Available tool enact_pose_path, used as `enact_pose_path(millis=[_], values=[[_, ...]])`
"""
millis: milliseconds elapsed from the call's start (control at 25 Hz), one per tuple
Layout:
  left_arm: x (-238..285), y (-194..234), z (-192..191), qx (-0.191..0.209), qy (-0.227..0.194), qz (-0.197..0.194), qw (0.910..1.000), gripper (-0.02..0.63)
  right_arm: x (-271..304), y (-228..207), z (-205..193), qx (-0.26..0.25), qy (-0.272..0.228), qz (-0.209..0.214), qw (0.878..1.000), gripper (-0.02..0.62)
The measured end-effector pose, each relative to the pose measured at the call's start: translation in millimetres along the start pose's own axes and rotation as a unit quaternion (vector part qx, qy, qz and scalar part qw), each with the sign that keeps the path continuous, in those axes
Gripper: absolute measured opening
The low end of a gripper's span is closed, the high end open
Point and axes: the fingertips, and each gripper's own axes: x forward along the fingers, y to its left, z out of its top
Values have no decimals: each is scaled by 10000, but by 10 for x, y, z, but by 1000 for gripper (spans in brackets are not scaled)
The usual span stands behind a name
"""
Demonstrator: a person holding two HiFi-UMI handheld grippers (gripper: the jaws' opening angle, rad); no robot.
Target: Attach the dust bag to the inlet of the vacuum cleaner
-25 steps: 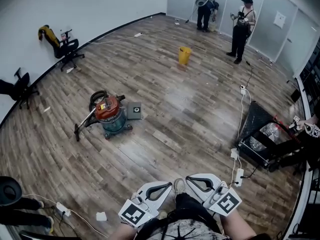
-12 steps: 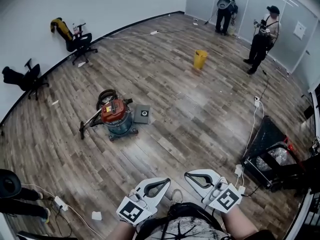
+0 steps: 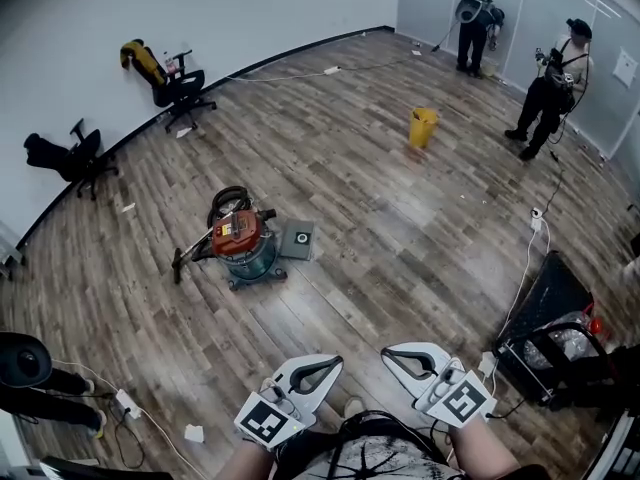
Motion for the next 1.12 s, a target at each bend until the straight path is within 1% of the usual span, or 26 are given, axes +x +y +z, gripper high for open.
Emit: enact_pose_path(millis=[120, 280, 440, 560, 640, 760, 920, 1040, 1120], values=[[208, -6, 47, -15, -48, 42, 10000, 2, -103, -148, -44, -4, -1, 41, 10000, 6], [430, -23, 140, 79, -98, 15, 9999, 2, -205, -359, 12, 11, -207, -33, 9998, 6], [540, -6, 139, 109, -16, 27, 9999, 2, -295, -467, -65, 85, -180, -32, 9998, 6], [594, 2, 150, 135, -60, 23, 9999, 2, -312, -520, -123, 28, -107, -8, 9999, 6], [616, 40, 114, 114, -36, -5, 9999, 2, -273, -570, -102, 50, -159, -42, 9999, 6], [688, 168, 32, 57, 63, -93, 9999, 2, -188, -710, -127, 49, -123, -107, 9999, 6], [868, 386, -30, 9, 77, -247, 9997, 2, -94, -954, -181, 81, -147, -296, 9994, 6], [998, 638, 2, 41, 41, -399, 9992, 2, 53, -1135, -230, 9, -17, -396, 9992, 6], [1095, 832, 68, 98, -49, -514, 9986, 2, 208, -1294, -207, 14, -31, -480, 9988, 6]])
